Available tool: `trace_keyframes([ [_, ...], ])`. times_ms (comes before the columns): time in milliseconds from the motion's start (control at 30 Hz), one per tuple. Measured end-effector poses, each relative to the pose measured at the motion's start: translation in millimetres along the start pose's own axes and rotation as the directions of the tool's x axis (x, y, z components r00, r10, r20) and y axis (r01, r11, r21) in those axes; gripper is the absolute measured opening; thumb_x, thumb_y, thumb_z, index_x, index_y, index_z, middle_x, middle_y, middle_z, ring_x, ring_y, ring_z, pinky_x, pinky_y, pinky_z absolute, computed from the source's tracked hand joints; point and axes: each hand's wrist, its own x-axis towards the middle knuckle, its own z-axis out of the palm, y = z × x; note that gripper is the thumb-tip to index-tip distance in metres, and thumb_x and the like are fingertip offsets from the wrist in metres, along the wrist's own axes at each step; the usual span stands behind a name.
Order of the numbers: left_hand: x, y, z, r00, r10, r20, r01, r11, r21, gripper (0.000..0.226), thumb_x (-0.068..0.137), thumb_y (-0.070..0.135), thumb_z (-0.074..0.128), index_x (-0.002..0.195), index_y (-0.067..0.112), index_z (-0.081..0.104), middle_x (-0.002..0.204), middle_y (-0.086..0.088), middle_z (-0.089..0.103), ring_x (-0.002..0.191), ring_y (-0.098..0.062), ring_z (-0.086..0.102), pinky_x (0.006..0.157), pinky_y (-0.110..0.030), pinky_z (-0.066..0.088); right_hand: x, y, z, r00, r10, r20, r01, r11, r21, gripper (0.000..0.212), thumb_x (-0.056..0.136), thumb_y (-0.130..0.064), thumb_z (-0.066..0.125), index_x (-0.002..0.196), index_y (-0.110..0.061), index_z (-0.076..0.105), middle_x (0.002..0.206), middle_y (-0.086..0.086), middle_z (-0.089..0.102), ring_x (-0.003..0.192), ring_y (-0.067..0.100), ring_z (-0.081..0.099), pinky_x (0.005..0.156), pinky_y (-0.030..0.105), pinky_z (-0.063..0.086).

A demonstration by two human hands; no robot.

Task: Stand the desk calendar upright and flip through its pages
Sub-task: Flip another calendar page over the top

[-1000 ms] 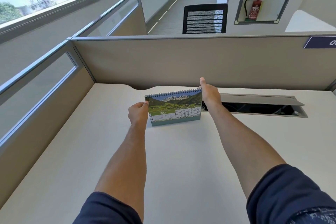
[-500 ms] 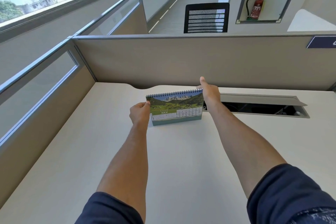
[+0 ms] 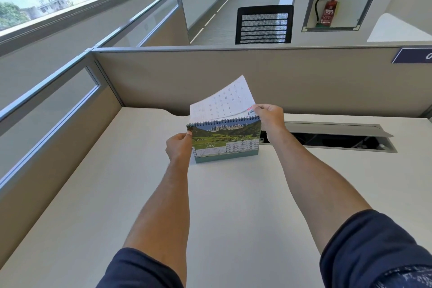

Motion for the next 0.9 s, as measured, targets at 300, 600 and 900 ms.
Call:
trace_keyframes([
  [300, 1.8, -0.2, -0.2, 1.0, 0.004, 0.002, -0.004, 1.0, 0.013, 0.026, 0.095, 0.032, 0.063, 0.106, 0.013, 0.078, 0.092, -0.002, 0.071, 0.097, -0.03, 0.068, 0.095, -0.042, 0.057, -5.8, -4.4, -6.7, 0.998, -0.056, 0.001, 0.056, 0.996, 0.063, 0.016, 0.087, -0.019, 0.083, 0.074, -0.014, 0.074, 0.071, -0.006, 0.076, 0.051, -0.004, 0.065, 0.047, 0.01, 0.048],
  [600, 1.9, 1.5, 0.8, 1.0, -0.021, 0.006, 0.021, 1.0, -0.012, 0.027, 0.094, 0.031, 0.065, 0.107, 0.012, 0.078, 0.092, -0.002, 0.071, 0.097, -0.029, 0.068, 0.096, -0.043, 0.057, -10.1, -0.2, -19.2, 0.988, -0.121, 0.097, 0.102, 0.977, 0.187, 0.028, 0.074, -0.006, 0.091, 0.069, -0.013, 0.064, 0.069, -0.004, 0.072, 0.062, 0.004, 0.069, 0.055, 0.014, 0.052],
  [900, -2.6, 5.9, -2.0, 0.996, -0.09, 0.026, 0.093, 0.986, -0.135, 0.024, 0.088, 0.027, 0.063, 0.065, 0.019, 0.065, 0.085, -0.006, 0.075, 0.094, -0.033, 0.072, 0.09, -0.045, 0.057, -12.5, 7.8, -27.1, 0.981, -0.128, 0.146, 0.101, 0.979, 0.175, 0.036, 0.083, 0.017, 0.056, 0.064, -0.013, 0.066, 0.088, -0.001, 0.075, 0.074, 0.003, 0.063, 0.056, 0.01, 0.046],
])
